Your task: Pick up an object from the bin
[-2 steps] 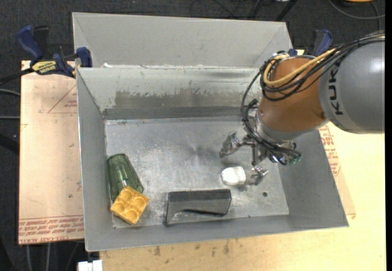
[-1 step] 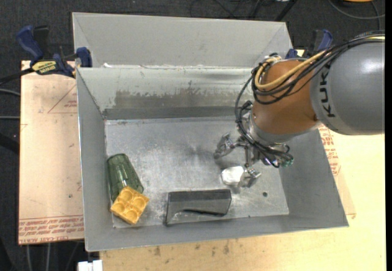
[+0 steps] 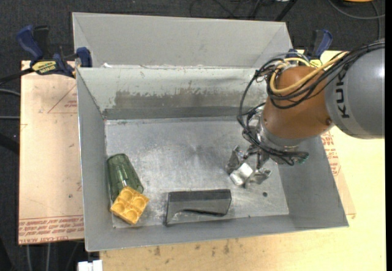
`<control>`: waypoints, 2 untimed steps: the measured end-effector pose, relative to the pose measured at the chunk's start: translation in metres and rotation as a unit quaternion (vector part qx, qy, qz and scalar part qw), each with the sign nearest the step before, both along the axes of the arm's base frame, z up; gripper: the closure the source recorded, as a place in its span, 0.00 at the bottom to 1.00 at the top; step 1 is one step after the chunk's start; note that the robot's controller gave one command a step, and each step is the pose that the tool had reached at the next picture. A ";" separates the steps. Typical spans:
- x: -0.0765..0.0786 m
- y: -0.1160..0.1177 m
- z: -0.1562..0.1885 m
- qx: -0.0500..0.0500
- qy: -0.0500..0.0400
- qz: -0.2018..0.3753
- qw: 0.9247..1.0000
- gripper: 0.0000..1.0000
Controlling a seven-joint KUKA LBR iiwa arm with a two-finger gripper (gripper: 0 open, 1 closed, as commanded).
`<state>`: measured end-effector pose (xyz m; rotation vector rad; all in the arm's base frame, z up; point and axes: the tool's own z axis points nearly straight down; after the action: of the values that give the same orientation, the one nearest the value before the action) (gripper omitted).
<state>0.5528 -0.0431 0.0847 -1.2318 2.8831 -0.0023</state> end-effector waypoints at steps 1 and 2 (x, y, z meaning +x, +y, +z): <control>-0.002 0.000 -0.003 0.000 0.002 0.000 1.000 0.00; -0.002 0.000 -0.003 0.000 0.002 0.000 1.000 0.00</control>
Offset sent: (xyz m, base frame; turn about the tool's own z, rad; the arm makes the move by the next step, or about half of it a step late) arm 0.0000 0.0000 0.0000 0.0000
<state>0.5508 -0.0430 0.0818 -1.2330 2.8869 0.0016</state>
